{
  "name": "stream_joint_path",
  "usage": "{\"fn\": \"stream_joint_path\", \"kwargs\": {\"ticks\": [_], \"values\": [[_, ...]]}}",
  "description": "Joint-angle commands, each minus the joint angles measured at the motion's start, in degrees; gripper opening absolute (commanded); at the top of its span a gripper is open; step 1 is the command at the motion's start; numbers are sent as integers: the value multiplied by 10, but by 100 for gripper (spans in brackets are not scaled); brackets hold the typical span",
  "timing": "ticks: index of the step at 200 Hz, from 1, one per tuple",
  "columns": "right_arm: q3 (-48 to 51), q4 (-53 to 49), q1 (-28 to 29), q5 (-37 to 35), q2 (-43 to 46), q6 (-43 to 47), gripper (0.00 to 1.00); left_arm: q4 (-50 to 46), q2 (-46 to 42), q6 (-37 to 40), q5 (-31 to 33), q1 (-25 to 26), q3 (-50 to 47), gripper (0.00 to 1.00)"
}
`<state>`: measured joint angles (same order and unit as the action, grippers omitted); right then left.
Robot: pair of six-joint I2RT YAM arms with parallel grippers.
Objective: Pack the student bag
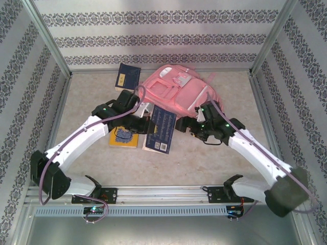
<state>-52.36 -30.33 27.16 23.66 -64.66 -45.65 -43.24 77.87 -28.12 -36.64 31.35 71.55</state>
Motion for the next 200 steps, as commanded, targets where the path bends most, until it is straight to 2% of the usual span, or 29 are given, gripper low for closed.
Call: {"fn": "stream_joint_path", "kwargs": {"ticks": [1,22,52,73,93,111,141,147,156,181,200], "values": [[5,137,-26,103,40,-47,98,56,-29,-55,-34,-11,37,0],[7,207,-50,196,35,-83,98,118,-33,-97,-79,-10,53,1],[-18,218,-51,247,15,-83,98,149,-37,-113,-100,-10,74,1],[-25,227,-36,241,17,-88,91,147,-37,-114,-108,-10,81,0],[-19,233,-28,216,29,-91,77,140,-35,-113,-108,-11,81,0],[-3,246,-28,198,40,-103,56,140,-36,-115,-107,-11,74,0],[0,249,-25,191,44,-106,17,138,-34,-117,-103,-11,63,1],[-3,243,-25,188,45,-101,9,133,-33,-114,-101,-11,63,4],[-9,229,-24,180,48,-90,0,118,-31,-109,-91,-11,66,16],[-24,180,-35,149,65,-61,0,42,-24,-79,-40,-16,83,49],[-37,142,-46,138,73,-35,0,16,-25,-87,-13,-34,76,63]]}}
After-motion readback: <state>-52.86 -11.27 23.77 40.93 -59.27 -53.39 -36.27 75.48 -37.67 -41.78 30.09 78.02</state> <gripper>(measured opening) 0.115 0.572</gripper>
